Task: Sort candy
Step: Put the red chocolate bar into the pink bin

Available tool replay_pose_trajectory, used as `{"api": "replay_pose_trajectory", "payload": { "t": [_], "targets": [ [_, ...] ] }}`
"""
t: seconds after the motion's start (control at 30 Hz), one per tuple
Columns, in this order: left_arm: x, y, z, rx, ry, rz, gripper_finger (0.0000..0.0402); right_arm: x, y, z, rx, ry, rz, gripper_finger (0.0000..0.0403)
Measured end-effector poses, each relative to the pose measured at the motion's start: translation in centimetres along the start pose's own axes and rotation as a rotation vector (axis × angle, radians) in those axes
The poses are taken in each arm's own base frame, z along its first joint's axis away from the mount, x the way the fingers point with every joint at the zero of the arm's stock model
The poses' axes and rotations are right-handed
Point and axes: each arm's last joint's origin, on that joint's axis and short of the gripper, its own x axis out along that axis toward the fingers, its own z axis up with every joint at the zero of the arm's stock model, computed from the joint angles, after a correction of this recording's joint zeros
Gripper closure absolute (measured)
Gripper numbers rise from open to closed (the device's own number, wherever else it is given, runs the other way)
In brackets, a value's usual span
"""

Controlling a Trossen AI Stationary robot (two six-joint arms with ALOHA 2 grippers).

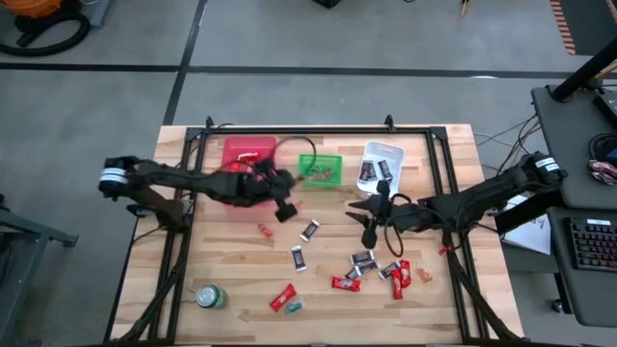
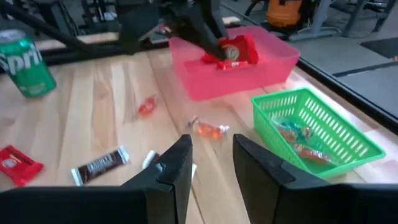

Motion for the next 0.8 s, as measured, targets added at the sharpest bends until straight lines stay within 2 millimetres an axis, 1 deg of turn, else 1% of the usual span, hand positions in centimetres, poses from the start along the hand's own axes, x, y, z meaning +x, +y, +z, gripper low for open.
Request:
{"api": "replay_pose_trajectory", "payload": {
  "t": [0.1, 0.17, 0.3, 0.4, 0.47, 0.6, 0.7, 0.8],
  "targets": [
    [-0.6, 2.5, -0.8, -0.093, 0.095, 0.109, 0.0394, -0.3, -0.1, 0.4, 0.012, -0.021, 0.005, 0.0298],
    [-0.4, 4.2, -1.4, -0.185, 0.168, 0.188, 0.0394, -0.3, -0.1, 0.5, 0.016, -0.029, 0.001, 0.0298],
    [0.5, 7.4, -3.1, -0.356, 0.336, 0.328, 0.0394, -0.1, 0.0, 0.4, 0.013, -0.033, 0.0, 0.0294],
    [1.8, 9.0, -4.3, -0.433, 0.448, 0.396, 0.0393, -0.1, 0.0, 0.4, 0.011, -0.03, -0.001, 0.0294],
    [2.9, 9.5, -4.7, -0.463, 0.5, 0.385, 0.0393, -0.1, 0.0, 0.4, 0.012, -0.031, -0.001, 0.0293],
    [4.5, 9.3, -5.8, -0.449, 0.601, 0.386, 0.0392, -0.1, 0.0, 0.4, 0.016, -0.031, -0.001, 0.0295],
    [5.0, 9.3, -6.5, -0.406, 0.688, 0.453, 0.0385, -0.1, 0.0, 0.3, 0.015, -0.025, -0.002, 0.0297],
    [5.3, 9.3, -6.8, -0.383, 0.731, 0.55, 0.037, -0.1, 0.0, 0.3, 0.015, -0.026, -0.002, 0.0296]
  ]
}}
